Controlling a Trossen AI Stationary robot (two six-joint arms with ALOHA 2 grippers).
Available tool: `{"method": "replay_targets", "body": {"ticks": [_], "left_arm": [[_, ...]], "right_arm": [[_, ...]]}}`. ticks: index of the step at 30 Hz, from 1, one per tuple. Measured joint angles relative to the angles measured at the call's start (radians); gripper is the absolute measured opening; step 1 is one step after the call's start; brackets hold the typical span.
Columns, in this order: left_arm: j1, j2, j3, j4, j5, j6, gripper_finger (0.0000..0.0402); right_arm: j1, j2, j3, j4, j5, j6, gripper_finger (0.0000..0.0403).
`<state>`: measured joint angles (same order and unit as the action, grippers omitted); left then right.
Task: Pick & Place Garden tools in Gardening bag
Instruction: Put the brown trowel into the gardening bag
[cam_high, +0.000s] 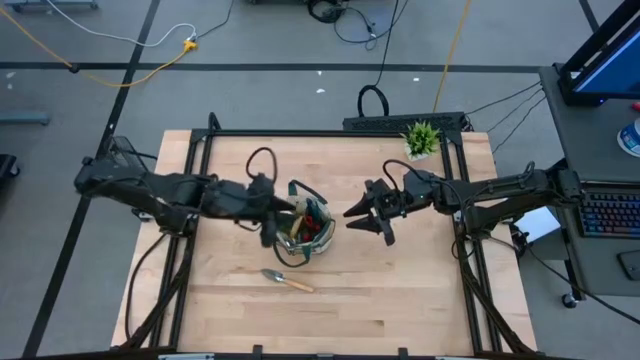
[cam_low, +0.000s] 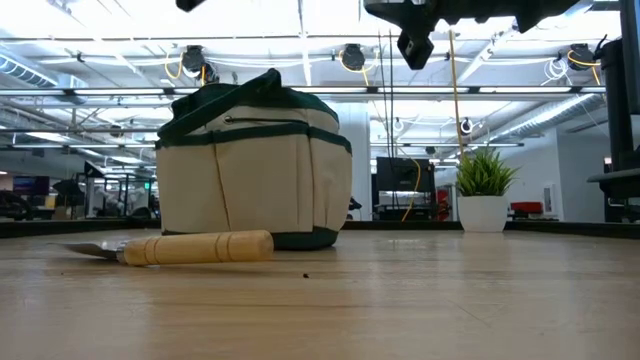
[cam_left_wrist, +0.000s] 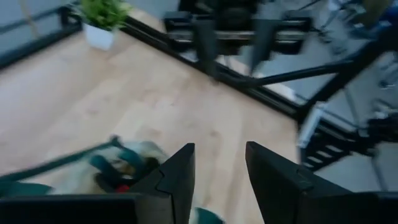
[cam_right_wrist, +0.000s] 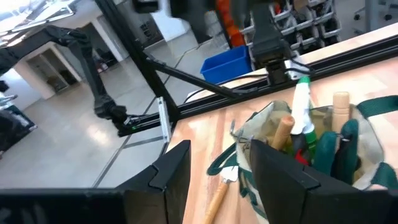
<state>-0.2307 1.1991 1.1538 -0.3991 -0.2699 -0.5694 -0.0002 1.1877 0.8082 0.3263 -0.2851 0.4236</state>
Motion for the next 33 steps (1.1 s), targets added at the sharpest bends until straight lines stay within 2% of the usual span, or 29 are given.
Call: {"method": "replay_targets", "body": {"ticks": [10, 16, 25, 33], "left_arm": [[-0.21, 0.016, 0.0, -0.003, 0.016, -0.091, 0.0147], [-0.317, 0.05, 0.0, -0.002, -0.008, -0.125, 0.0147], [-0.382, 0.162, 0.0, -0.018, -0.019, -0.15, 0.0147], [-0.402, 0.282, 0.0, -0.055, 0.013, -0.179, 0.0147]], "right_arm": [[0.0, 0.0, 0.0, -0.002, 0.0, -0.015, 0.0155], [0.0, 0.0, 0.0, -0.002, 0.0, -0.067, 0.0155], [-0.031, 0.0, 0.0, -0.007, -0.005, -0.196, 0.0155], [-0.088, -0.059, 0.0, -0.098, -0.007, -0.205, 0.0155]]}}
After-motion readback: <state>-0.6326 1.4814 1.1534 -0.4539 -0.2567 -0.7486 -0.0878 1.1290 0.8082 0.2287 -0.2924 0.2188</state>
